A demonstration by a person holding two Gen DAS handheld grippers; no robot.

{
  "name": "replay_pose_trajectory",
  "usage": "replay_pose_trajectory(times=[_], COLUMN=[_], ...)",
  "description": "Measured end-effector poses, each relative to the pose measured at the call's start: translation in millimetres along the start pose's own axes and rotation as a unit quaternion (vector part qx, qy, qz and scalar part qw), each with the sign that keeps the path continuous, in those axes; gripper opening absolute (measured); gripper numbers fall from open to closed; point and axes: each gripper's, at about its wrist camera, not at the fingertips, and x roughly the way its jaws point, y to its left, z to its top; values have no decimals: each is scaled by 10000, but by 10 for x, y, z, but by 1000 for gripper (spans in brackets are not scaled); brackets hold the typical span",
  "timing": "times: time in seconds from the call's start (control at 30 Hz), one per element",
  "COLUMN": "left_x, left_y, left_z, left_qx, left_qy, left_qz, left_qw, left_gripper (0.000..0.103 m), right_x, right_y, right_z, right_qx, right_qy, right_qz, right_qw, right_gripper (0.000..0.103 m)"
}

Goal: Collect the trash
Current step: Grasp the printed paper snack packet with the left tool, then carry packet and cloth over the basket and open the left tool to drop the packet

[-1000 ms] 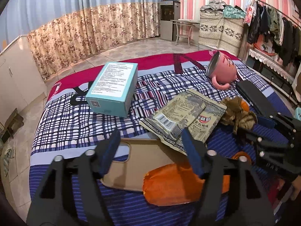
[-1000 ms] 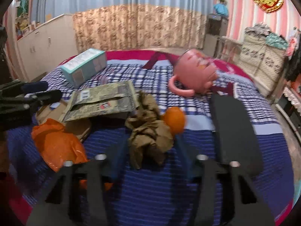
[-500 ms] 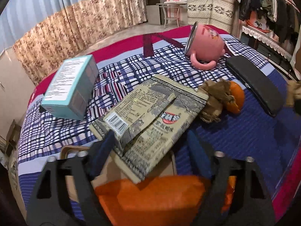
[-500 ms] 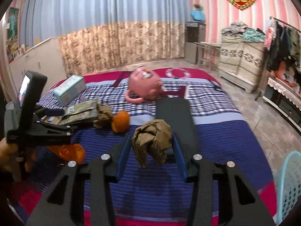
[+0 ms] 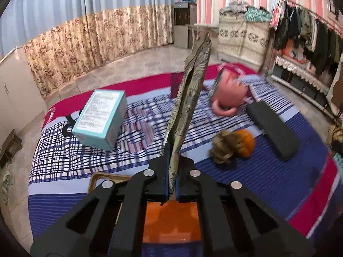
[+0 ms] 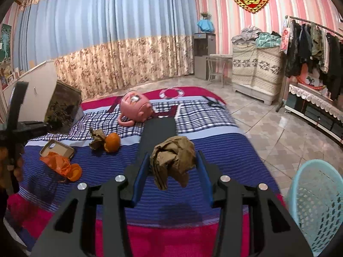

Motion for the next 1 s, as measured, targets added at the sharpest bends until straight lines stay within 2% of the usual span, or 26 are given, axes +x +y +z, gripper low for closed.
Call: replay_pose_trajectory(times=[0.17,0.37,0.57,0.73,1.0], left_x=[-234,-361,-310,-255,-155], left_y=[-399,-1187,-2150,-2844,-3693], left_z=[32,-33,-234,-394,-496], left_qx=[42,160,605,1033,1293], left_qy=[-287,-481,-390,-307,-224], left_qz=[-318,-944,-1542,-1872,-2453], left_qw=[9991,9942,9854,9764,9605], left_gripper=[2,2,2,2,2], right_x=[-291,-635,-961,-1051,-1102], right_y=[-325,-859,-1519,-1975,-2377], right_z=[-91,-246,-518,-760,-885], right_qx=[76,349,733,1152,1367], right_qy=[-129,-302,-588,-691,-714], right_qz=[-303,-859,-1765,-2301,-2744], right_qw=[9994,9952,9798,9639,9492], right_gripper=[44,44,44,44,44])
